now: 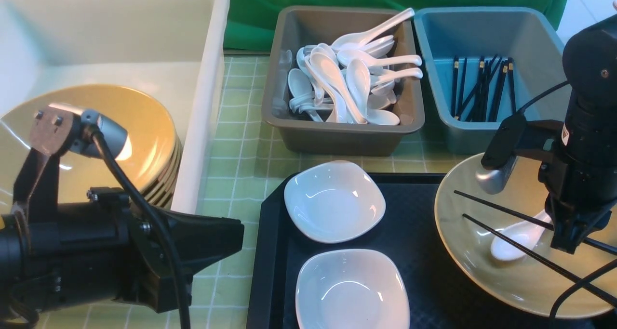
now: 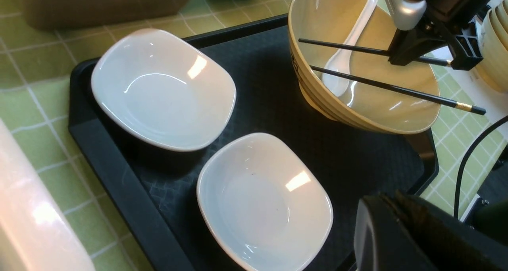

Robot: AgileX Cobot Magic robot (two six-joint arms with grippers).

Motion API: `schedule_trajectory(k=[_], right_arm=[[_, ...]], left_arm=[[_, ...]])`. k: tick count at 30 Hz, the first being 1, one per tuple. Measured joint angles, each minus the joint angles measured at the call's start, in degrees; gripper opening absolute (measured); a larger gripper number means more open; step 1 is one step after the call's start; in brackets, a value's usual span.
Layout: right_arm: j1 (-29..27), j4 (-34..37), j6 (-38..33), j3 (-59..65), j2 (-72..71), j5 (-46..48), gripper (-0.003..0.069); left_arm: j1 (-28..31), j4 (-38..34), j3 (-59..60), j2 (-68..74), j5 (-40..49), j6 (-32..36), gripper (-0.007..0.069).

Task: On green table put chopsticks spoon bowls plates into blue grey white boxes.
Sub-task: 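Move the grippers toward the tableware on the black tray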

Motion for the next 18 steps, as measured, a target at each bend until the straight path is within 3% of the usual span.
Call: schedule_trajectory(k=[13, 18], right_arm=[[0.00, 0.76, 9.04, 0.00, 2.02, 0.00, 0.0094], [0.00, 3.19, 11.31, 0.00, 2.25, 0.00, 0.0174]], left_arm=[[0.00, 0.00, 0.00, 0.00, 0.46, -0.01, -0.0002], [0.00, 0.00, 0.00, 0.00, 0.46, -0.01, -0.0002]])
